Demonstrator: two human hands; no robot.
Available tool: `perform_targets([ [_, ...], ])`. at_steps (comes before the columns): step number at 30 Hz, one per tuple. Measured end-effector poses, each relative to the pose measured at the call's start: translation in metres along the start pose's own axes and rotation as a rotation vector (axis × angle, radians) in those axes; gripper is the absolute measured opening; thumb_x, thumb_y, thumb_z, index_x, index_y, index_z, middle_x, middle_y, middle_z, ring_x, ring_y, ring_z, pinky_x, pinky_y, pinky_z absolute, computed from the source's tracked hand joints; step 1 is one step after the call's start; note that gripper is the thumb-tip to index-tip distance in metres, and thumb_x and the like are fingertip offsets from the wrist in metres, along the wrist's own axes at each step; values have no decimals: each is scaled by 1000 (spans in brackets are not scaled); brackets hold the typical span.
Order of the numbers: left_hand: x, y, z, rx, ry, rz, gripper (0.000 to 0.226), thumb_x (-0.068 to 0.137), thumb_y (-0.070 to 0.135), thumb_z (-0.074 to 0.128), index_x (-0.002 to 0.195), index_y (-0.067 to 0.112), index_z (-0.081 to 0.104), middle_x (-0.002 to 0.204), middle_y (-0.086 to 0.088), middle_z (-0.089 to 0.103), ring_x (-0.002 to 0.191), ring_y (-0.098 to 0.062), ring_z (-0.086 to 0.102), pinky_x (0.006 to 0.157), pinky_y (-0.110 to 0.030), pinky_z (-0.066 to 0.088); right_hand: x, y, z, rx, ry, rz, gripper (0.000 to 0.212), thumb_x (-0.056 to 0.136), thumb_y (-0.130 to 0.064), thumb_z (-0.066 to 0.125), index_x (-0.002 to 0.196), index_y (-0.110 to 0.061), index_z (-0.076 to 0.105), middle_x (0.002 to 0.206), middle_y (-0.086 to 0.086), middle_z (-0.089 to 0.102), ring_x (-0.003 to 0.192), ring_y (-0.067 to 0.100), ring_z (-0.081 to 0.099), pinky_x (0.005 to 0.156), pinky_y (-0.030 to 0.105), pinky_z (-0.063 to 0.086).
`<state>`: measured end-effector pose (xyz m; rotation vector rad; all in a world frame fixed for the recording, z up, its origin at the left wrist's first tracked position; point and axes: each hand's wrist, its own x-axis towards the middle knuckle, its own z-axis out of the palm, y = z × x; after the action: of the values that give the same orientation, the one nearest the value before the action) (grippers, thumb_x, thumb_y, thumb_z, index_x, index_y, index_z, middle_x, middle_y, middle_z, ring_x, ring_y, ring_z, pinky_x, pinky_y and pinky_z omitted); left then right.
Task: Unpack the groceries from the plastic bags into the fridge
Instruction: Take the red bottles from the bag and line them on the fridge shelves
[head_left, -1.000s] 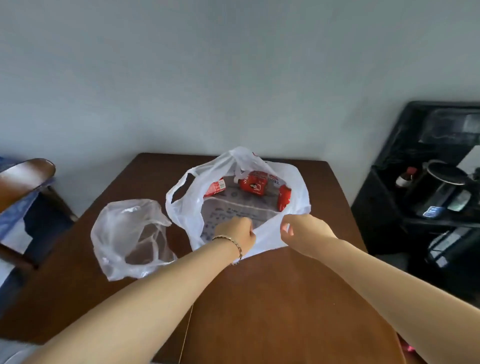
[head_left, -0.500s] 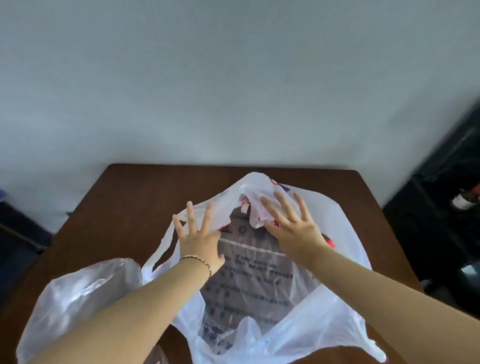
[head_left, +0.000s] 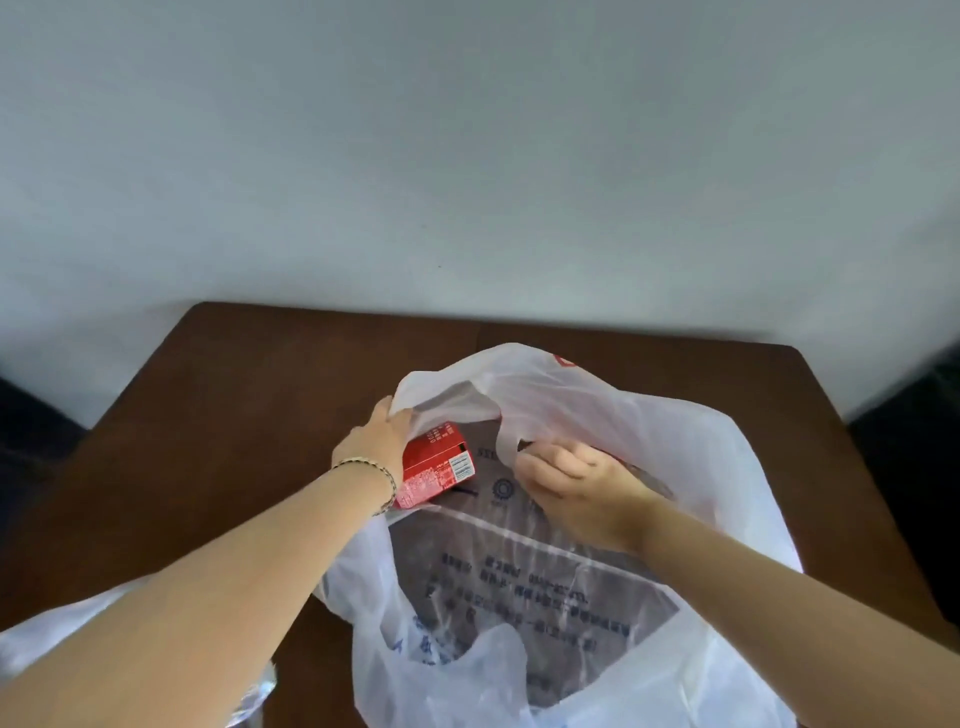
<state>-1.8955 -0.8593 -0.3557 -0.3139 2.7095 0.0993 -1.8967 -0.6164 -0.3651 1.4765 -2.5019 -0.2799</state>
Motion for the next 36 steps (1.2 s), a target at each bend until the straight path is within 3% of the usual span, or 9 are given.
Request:
perform_targets([
  [5, 11, -4, 5, -36, 6, -2, 60, 89, 6, 54, 140, 28, 32, 154, -3, 15, 129, -34, 41, 103, -44, 41, 9, 11, 17, 368, -500, 413, 69, 94, -28, 54, 151, -18, 16, 154, 8, 25, 140, 27, 29, 115, 36, 23],
  [7, 9, -7, 2, 120, 153, 30, 50, 91, 14, 56, 136, 30, 42, 158, -4, 3, 144, -32, 9, 117, -44, 15, 11, 14, 20, 578, -495, 589, 68, 89, -23, 62, 146, -22, 27, 147, 6, 39, 133, 27, 39, 112, 35, 27],
  [9, 6, -15, 6, 254, 484, 262, 34, 79, 13, 71, 111, 21, 64, 155, -9, 16, 142, -32, 11, 117, -42, 4, 11, 12, 18, 619, -504, 678, 80, 79, -25, 71, 145, -28, 26, 141, 6, 44, 126, 30, 46, 105, 37, 37],
  [11, 7, -22, 9, 354, 733, 556, 36, 52, 7, 84, 86, 11, 72, 129, -11, 41, 120, -31, 37, 112, -46, 27, 7, 5, 15, 581, -568, 697, 98, 70, -32, 78, 146, -36, 15, 142, 5, 37, 119, 31, 51, 97, 40, 47],
  [14, 2, -25, 10, 460, 725, 855, 29, 49, 14, 86, 74, 12, 72, 103, -5, 54, 93, -23, 47, 87, -36, 41, -7, -24, 8, 604, -689, 662, 106, 67, -34, 81, 145, -42, 9, 138, 7, 37, 114, 29, 55, 93, 41, 51],
  [19, -13, -20, 14, 290, 142, 319, 72, 82, 64, 52, 136, 19, 37, 135, -4, 46, 123, -21, 46, 104, -34, 37, -19, -81, 0, 671, -632, 729, 81, 73, -55, 70, 138, -36, 26, 134, 2, 44, 121, 26, 48, 101, 44, 44],
  [26, -22, -21, 41, 11, 19, -57, 81, 79, 42, 70, 143, 14, 27, 142, -9, 39, 132, -27, 37, 109, -38, 32, -25, -106, -20, 1036, -319, 900, 73, 72, -40, 77, 134, -36, 39, 125, -8, 47, 113, 16, 50, 95, 26, 43],
  [29, -24, -26, 44, -205, 106, -101, 62, 81, 40, 68, 134, 22, 42, 128, -4, 54, 121, -25, 48, 101, -36, 41, -27, -106, -30, 1214, -103, 1040, 67, 72, -25, 80, 129, -30, 47, 118, -13, 44, 107, 10, 47, 89, 18, 37],
  [36, -70, -3, 13, 167, 234, 178, 37, 87, 46, 53, 113, 21, 58, 115, 0, 62, 109, -21, 54, 98, -33, 38, -48, -113, -39, 1133, -171, 1063, 71, 75, -41, 76, 135, -33, 38, 135, -10, 44, 115, 11, 46, 96, 22, 39],
])
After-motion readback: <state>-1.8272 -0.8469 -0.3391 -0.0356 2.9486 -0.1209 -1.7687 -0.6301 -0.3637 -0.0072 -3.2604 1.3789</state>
